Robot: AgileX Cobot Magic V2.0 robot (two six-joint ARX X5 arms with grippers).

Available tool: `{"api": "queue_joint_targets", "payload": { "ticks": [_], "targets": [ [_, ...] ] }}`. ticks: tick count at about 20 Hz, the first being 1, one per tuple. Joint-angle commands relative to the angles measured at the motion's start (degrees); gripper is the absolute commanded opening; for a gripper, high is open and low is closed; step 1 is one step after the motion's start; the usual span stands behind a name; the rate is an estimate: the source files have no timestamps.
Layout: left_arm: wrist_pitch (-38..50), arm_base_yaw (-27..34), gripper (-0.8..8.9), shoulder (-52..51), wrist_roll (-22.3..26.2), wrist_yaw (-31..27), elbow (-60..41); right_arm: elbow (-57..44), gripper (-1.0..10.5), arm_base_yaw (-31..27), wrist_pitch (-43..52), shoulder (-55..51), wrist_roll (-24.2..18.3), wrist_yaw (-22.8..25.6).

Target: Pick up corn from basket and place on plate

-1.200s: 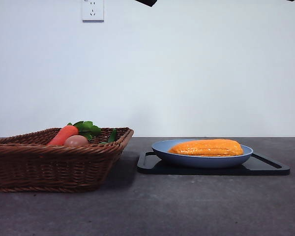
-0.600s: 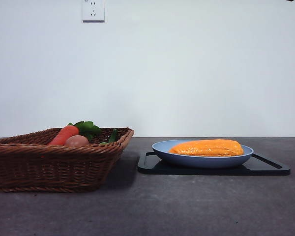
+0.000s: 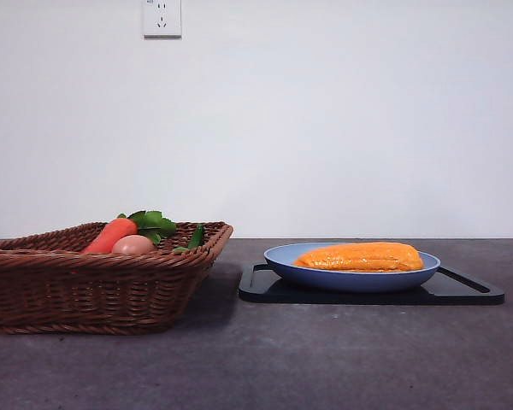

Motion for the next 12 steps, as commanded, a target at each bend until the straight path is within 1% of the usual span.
{"api": "queue_joint_targets", "payload": {
  "ticks": [1, 5, 7, 10, 12],
  "targets": [
    [3.1, 0.3, 0.08, -3.8, 0.7, -0.7, -6.7, 1.1, 0.0, 0.2, 0.6, 0.4, -0.5, -0.1],
    [4.0, 0.3, 0.08, -11.8, 0.4, -0.7, -17.8, 1.1, 0.0, 0.2, 1.6, 0.4, -0.5, -0.1],
    [4.0, 0.3, 0.08, -15.4, -0.6, -0.7, -22.0, 1.1, 0.0, 0.2, 2.9, 0.4, -0.5, -0.1],
    [3.6, 0.3, 0.08, -19.7, -1.7, -0.8, -26.9, 1.1, 0.0, 0.2, 3.1, 0.4, -0.5, -0.1],
    [0.7, 0.3, 0.08, -22.2, -2.6, -0.8, -28.6, 1.1, 0.0, 0.2, 3.1, 0.4, -0.5, -0.1]
  ]
}}
